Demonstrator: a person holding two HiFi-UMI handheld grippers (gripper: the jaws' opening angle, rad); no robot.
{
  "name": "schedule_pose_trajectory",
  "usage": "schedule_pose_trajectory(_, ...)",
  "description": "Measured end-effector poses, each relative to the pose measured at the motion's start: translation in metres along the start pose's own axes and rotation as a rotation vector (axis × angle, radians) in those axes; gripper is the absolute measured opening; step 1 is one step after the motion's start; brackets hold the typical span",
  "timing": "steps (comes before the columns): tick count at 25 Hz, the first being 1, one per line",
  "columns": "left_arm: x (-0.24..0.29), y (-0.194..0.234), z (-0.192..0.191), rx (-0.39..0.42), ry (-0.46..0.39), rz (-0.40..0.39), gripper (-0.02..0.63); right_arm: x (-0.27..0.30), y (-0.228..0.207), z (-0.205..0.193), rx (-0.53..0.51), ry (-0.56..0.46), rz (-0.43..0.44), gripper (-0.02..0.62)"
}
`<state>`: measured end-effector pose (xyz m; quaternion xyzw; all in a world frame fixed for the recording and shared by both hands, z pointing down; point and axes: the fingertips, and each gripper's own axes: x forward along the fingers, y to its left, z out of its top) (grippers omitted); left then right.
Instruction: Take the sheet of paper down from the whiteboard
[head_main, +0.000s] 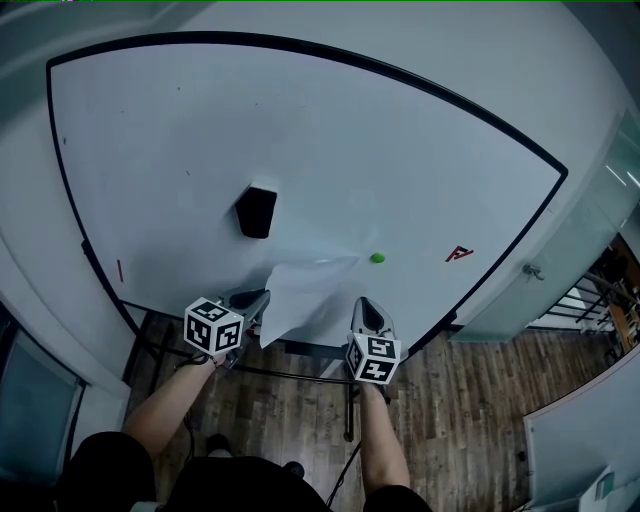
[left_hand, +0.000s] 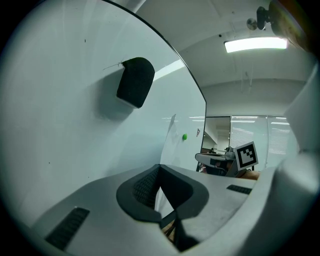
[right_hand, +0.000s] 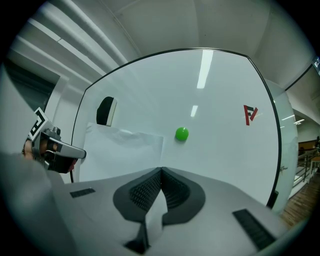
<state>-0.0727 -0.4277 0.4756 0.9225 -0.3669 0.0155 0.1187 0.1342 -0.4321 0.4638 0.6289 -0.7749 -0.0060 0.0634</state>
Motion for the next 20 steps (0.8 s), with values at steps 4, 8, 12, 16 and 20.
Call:
schedule_pose_trajectory(4,0.0001,0.0005,0.0001,0.0,-0.001,0.001,0.02,0.0017,0.0029,-0.0021,-0.002,0.006,0.009,0.025)
schedule_pose_trajectory(8,0.0005,-0.0003,0.0012,0.003,0.0,0.004,0.02,0.0011,0.0024,-0.0034,-0.003,0.013,0.011,0.025)
schedule_pose_trajectory(12,0.0014,0.0007,0.0018,0.0,-0.001,0.008,0.02,0.0021,0.0038,-0.0062,0.0,0.018,0.019,0.025)
schedule_pose_trajectory(16,0.0037,0.0009,0.0023,0.0,-0.002,0.01,0.02,0.003,0.0049,-0.0081,0.0,0.021,0.026,0.025)
schedule_pose_trajectory(20,0.005,-0.0003,0.0033,0.003,-0.002,0.01,0.02,0.0032,0.0049,-0.0052,0.001,0.013,0.032,0.025)
